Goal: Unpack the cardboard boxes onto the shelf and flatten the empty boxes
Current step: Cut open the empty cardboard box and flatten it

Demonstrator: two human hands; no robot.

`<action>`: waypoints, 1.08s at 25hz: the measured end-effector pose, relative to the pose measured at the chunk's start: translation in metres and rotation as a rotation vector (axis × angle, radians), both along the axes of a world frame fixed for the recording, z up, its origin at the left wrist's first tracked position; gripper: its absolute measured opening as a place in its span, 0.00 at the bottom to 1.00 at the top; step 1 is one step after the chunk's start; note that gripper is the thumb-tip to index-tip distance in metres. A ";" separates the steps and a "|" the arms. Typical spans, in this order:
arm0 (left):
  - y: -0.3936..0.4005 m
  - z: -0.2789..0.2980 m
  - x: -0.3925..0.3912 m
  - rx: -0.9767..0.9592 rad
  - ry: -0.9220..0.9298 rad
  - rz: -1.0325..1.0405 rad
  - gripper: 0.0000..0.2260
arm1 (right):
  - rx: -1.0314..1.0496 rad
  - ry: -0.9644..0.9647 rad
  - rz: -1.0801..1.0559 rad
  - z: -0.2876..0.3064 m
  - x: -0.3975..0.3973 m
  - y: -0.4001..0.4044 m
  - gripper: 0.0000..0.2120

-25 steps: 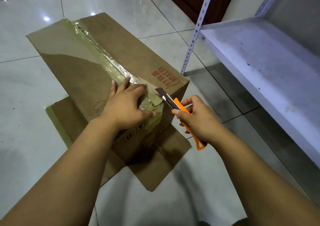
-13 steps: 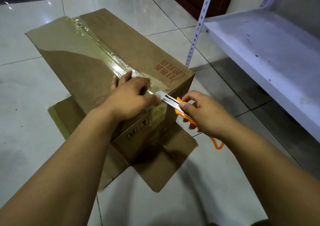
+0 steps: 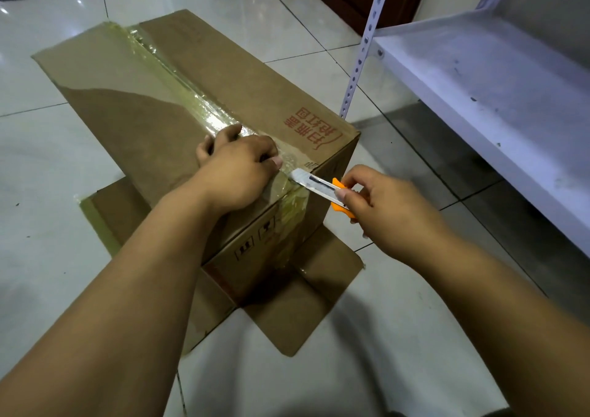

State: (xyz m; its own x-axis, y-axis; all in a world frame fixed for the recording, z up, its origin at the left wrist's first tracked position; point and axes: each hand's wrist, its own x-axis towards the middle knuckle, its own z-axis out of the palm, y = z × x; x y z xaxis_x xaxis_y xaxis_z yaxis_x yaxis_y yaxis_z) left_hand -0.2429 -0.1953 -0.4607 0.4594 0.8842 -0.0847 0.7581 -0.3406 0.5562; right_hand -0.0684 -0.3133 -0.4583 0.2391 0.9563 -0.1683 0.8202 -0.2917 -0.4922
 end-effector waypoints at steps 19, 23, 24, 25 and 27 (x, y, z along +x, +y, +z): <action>-0.007 0.008 0.002 -0.018 -0.042 0.046 0.11 | -0.048 0.329 -0.054 -0.003 -0.012 0.001 0.07; -0.007 0.008 0.002 -0.032 -0.069 0.065 0.11 | -0.057 0.324 -0.026 0.000 -0.012 -0.005 0.07; -0.006 0.009 0.002 -0.029 -0.089 0.068 0.11 | -0.079 0.342 -0.009 0.001 -0.013 -0.008 0.07; -0.006 0.009 0.002 -0.030 -0.111 0.072 0.11 | -0.097 0.363 0.004 0.001 -0.016 -0.011 0.07; -0.004 0.007 0.002 -0.026 -0.128 0.068 0.11 | -0.096 0.392 0.010 0.000 -0.021 -0.013 0.07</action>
State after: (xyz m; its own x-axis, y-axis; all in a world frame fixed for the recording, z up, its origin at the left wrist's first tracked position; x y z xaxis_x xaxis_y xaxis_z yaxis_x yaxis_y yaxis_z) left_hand -0.2407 -0.1990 -0.4540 0.4069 0.9119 -0.0526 0.7010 -0.2749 0.6580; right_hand -0.0898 -0.3267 -0.4586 0.1302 0.9338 -0.3334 0.5788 -0.3446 -0.7391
